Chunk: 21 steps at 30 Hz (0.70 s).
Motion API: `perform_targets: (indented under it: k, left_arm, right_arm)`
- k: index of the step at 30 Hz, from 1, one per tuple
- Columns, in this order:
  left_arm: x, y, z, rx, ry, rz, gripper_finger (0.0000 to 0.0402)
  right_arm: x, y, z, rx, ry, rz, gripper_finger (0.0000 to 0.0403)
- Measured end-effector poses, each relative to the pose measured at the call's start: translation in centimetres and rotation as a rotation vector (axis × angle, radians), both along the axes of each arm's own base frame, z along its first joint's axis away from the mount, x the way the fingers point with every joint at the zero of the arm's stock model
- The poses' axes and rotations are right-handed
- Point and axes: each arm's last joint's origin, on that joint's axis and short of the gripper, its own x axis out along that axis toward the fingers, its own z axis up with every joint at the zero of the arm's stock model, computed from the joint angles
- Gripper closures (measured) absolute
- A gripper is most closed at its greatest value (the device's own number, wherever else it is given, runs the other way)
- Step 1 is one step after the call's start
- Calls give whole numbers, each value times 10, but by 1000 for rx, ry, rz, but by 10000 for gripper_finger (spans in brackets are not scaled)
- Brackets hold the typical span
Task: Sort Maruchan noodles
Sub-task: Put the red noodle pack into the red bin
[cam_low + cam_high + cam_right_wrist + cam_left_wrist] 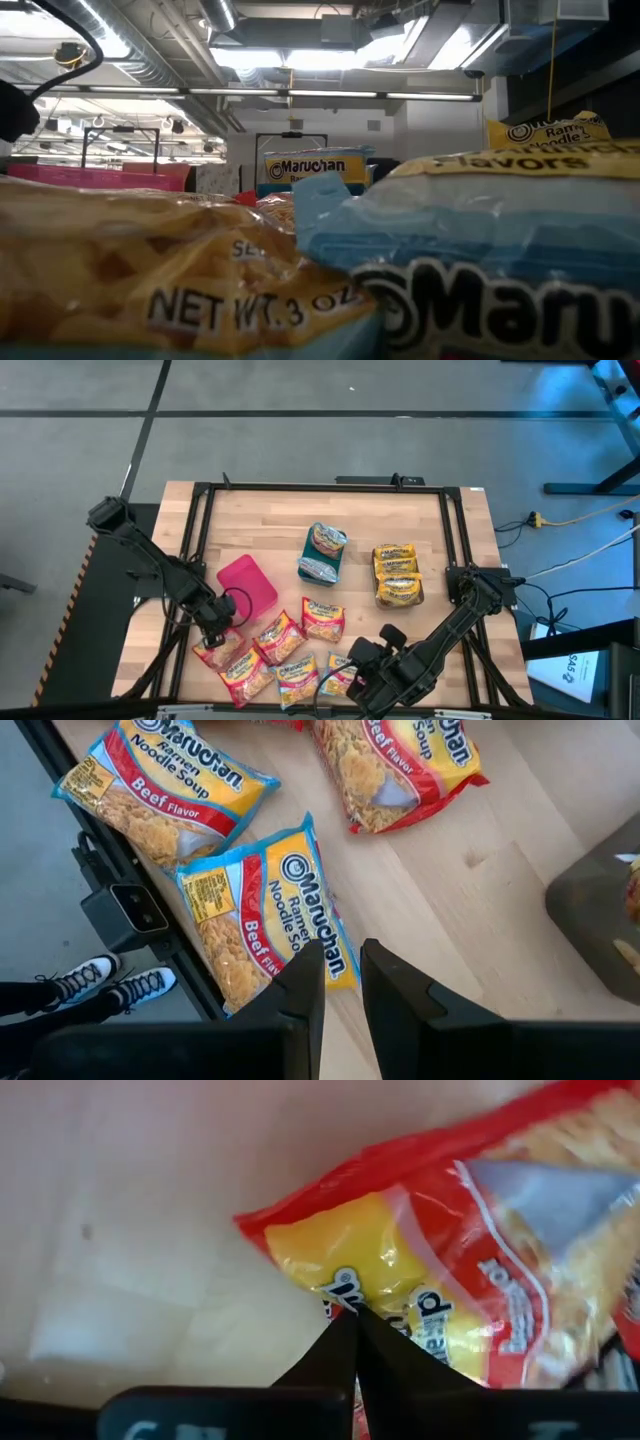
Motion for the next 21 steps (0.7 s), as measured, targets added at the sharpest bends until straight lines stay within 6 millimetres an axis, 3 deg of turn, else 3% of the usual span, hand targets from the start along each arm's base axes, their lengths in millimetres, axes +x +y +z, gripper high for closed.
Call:
perform_targets:
  k: [12, 16, 21]
  left_arm:
    - [-19, 12, 32, -162, -62, 28, 401]
    - [-30, 25, 54, -116, -112, 69, 401]
    - [-35, 35, 87, -88, -315, 138, 401]
  right_arm:
    - [1, -1, 1, -49, -43, -4, 336]
    - [2, -1, 1, -55, -60, -7, 336]
    - [3, 0, 1, -54, -81, -10, 336]
